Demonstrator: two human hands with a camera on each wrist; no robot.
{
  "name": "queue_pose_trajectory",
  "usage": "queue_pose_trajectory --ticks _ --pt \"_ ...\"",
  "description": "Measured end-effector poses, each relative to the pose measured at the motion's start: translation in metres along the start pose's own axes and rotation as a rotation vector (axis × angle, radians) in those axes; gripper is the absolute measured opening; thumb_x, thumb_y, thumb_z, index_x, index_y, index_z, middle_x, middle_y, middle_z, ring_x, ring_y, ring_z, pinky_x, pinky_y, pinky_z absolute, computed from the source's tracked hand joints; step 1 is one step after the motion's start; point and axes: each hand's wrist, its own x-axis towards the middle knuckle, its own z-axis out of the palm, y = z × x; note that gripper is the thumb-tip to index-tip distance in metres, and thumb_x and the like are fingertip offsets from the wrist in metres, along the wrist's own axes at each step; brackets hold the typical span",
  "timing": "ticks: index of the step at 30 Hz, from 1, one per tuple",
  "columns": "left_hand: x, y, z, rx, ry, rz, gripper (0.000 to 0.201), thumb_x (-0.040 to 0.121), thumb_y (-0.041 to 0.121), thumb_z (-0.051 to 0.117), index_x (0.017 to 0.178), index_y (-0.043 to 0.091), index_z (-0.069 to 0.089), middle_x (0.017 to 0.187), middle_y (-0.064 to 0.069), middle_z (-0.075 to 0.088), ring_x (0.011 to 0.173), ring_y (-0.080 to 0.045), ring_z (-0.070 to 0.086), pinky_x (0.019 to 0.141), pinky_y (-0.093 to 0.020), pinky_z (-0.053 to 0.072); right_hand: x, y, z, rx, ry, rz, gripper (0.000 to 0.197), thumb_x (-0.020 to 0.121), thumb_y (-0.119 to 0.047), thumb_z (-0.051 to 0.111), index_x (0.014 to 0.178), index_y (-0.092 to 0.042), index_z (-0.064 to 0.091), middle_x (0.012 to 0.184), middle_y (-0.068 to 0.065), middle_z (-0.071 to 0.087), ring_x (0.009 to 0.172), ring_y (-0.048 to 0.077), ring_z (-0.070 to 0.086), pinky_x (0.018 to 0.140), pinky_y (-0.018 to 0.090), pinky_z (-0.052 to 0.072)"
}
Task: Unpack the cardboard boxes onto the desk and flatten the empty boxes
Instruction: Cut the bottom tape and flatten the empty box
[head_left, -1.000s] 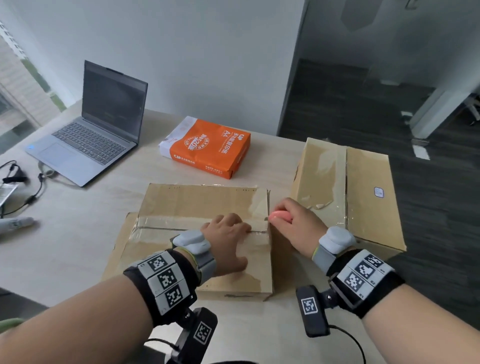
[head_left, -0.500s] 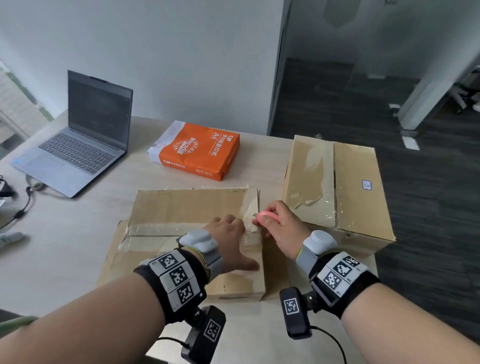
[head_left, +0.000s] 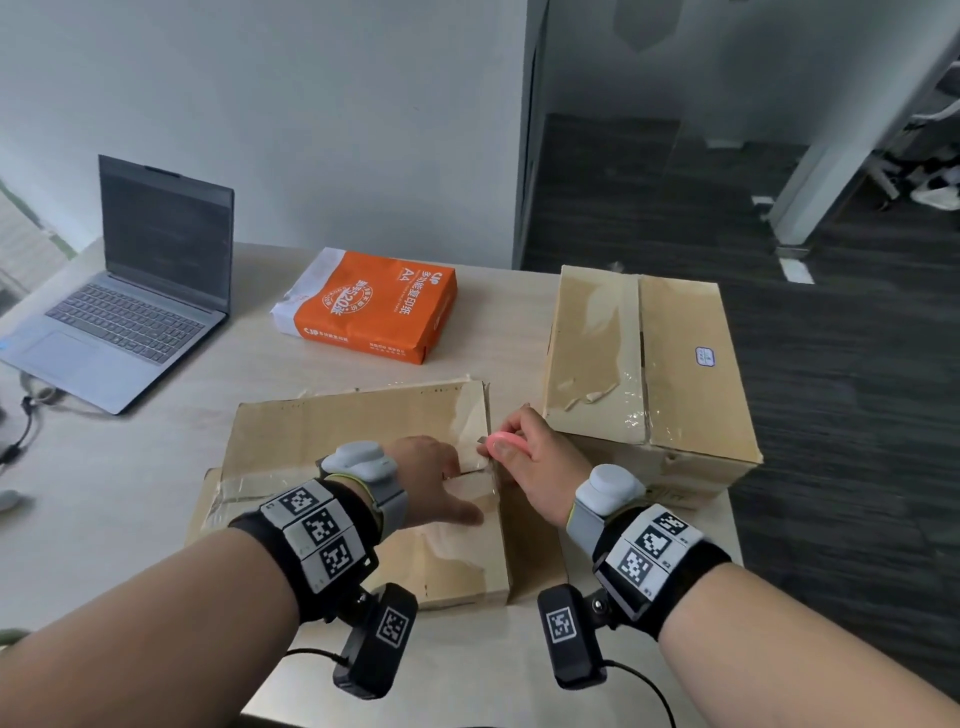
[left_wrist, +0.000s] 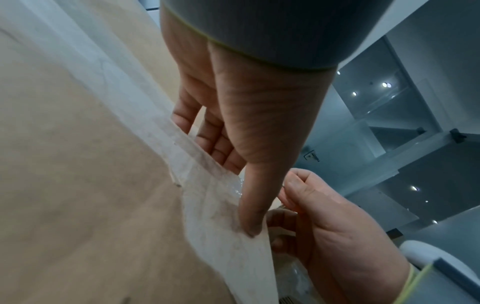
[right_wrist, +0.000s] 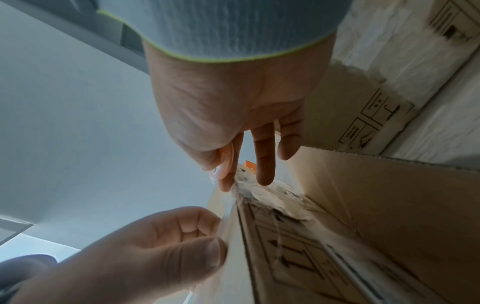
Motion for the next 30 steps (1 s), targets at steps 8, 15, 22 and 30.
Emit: queue_pose_trajectory --ticks 8,15,22,30 --pt "-0.001 0.000 -0.006 0.075 -0.049 -0.004 0.073 0.064 0.081 0.067 0.117 0.032 0.059 0.105 0.009 0.064 0.094 -0.019 0.060 0.081 -0.037 0.052 -0.001 0.000 0.000 -0.049 -0.019 0.024 0.034 0.083 -0.068 0.042 0.098 -0.038 0.047 0.099 -0.004 0.073 0.093 0.019 0.070 0.084 0.049 0.057" --pt "-0.002 0.002 -0.008 0.041 -0.065 -0.011 0.066 0.066 0.078 0.073 0.107 0.026 0.068 0.098 0.006 0.067 0.090 -0.018 0.061 0.075 -0.034 0.050 0.001 0.002 0.000 -0.076 -0.048 0.021 0.033 0.085 -0.068 0.039 0.101 -0.039 0.045 0.100 -0.006 0.073 0.093 0.018 0.070 0.083 0.048 0.057" --pt "-0.008 0.001 -0.011 0.024 -0.090 -0.024 0.083 0.070 0.079 0.069 0.133 0.025 0.060 0.128 0.005 0.065 0.115 -0.021 0.060 0.095 -0.037 0.051 0.001 0.001 0.002 0.068 -0.039 0.019 0.014 0.094 -0.049 0.051 0.095 -0.035 0.050 0.102 -0.010 0.075 0.085 0.010 0.069 0.083 0.041 0.056" --pt "-0.007 -0.008 -0.008 0.017 -0.075 -0.028 0.078 0.062 0.085 0.069 0.114 0.026 0.070 0.106 0.008 0.070 0.095 -0.018 0.064 0.086 -0.037 0.055 0.003 0.004 0.003 0.177 -0.083 0.028 0.005 0.098 -0.033 0.056 0.095 -0.032 0.052 0.102 -0.014 0.077 0.091 0.007 0.068 0.093 0.045 0.055"
